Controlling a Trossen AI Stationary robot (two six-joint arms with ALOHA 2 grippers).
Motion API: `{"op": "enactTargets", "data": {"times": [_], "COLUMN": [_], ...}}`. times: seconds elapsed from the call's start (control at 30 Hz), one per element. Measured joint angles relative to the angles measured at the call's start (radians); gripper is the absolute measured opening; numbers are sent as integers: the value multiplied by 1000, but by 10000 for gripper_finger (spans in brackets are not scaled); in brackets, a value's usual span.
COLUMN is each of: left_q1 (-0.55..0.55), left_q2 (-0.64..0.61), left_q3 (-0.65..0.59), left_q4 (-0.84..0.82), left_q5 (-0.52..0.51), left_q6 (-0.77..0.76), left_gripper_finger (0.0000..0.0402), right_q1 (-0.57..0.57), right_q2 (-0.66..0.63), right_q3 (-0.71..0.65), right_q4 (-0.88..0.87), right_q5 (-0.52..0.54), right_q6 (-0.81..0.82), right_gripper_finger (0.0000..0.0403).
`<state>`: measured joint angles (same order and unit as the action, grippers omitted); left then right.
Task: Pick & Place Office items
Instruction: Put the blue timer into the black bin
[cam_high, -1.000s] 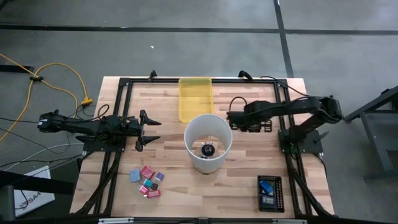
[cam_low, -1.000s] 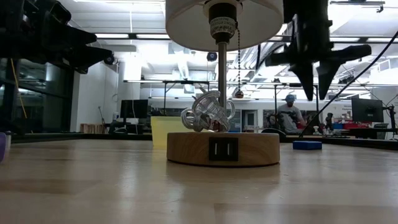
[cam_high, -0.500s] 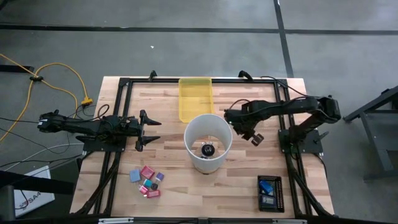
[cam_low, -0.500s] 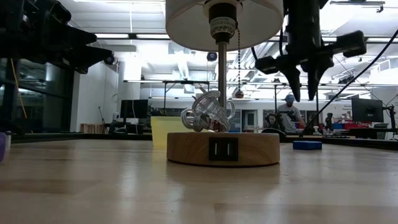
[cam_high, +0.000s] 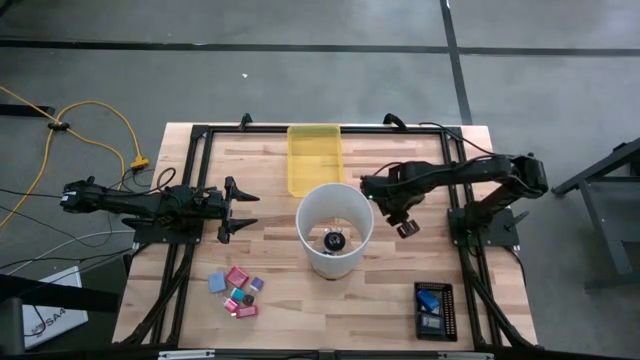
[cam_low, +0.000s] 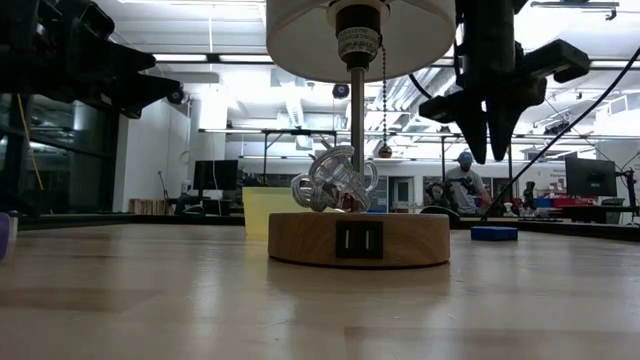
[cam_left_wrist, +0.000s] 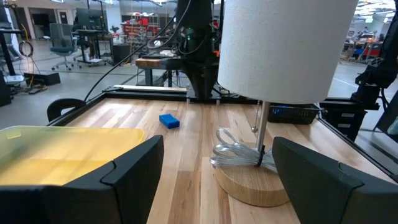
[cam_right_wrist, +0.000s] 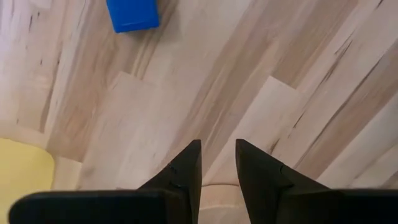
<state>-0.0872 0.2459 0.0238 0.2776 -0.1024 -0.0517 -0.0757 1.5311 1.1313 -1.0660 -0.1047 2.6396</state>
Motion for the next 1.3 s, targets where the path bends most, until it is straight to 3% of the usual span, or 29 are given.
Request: {"op": "enactTargets", "data": {"times": [0.7,0.97,1.3], "left_q1": [0,0,0], "left_q2": [0,0,0], "left_q3": [0,0,0], "left_q4": [0,0,0], "left_q5": [0,0,0], "left_q6": [0,0,0], "left_gripper_finger": [293,293,293], "right_q1": [-11,-12,-17], "right_q2": [0,0,42], "right_q3": [0,0,1], "right_q4": [202,192,158], "right_q5": [6,169,169], "right_q6": [6,-24,-22], "right_gripper_finger": [85,85,85]}}
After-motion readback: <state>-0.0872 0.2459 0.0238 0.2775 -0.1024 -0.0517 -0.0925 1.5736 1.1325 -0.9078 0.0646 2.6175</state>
